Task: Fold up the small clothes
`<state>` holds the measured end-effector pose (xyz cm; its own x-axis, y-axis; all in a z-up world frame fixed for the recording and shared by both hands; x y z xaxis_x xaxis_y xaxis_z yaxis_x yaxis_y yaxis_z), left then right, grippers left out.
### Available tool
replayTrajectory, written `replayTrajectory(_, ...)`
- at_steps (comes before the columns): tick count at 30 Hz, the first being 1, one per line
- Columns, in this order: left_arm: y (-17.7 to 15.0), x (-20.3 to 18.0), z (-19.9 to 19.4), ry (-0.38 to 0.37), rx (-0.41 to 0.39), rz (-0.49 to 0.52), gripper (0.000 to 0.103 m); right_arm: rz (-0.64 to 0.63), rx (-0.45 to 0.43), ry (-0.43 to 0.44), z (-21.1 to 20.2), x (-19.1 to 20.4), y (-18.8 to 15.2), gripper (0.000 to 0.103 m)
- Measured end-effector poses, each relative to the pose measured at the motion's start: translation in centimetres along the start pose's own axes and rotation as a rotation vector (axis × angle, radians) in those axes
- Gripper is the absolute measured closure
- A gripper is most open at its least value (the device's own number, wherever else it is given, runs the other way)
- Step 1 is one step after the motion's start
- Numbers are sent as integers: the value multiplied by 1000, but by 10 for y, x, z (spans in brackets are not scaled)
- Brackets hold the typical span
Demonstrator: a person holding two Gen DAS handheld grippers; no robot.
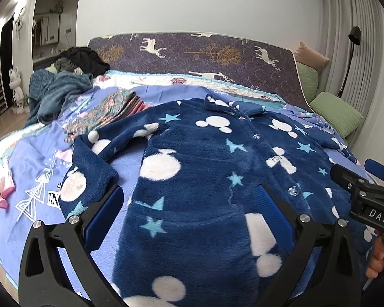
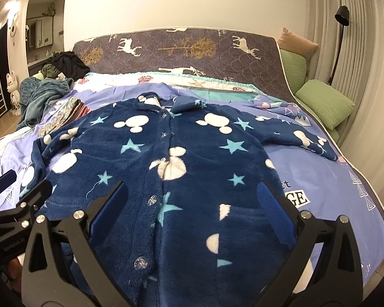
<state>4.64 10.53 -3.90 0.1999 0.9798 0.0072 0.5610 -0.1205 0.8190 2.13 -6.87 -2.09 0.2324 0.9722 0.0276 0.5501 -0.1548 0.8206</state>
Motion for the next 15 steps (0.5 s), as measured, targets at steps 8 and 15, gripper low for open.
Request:
replayTrajectory(8,-11,132,13,72,58,-319,10,-72,75,51,25,3,9,2)
replayTrajectory(15,-33,186,42,71,182,-404,10,-108,138,88,51,14,13,2)
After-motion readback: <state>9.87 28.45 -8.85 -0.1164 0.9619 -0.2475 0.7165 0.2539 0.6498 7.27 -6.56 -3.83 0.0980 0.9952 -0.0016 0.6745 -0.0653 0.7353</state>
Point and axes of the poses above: each gripper's, at about its wrist camera, not at the fingertips, and z roughly the way its jaws point, x to its left, y to its top, the point moved 1 cm from there along z, roughly the way its jaws point, and after that the axes turned 7 degrees about z, right-handed, at the moved point
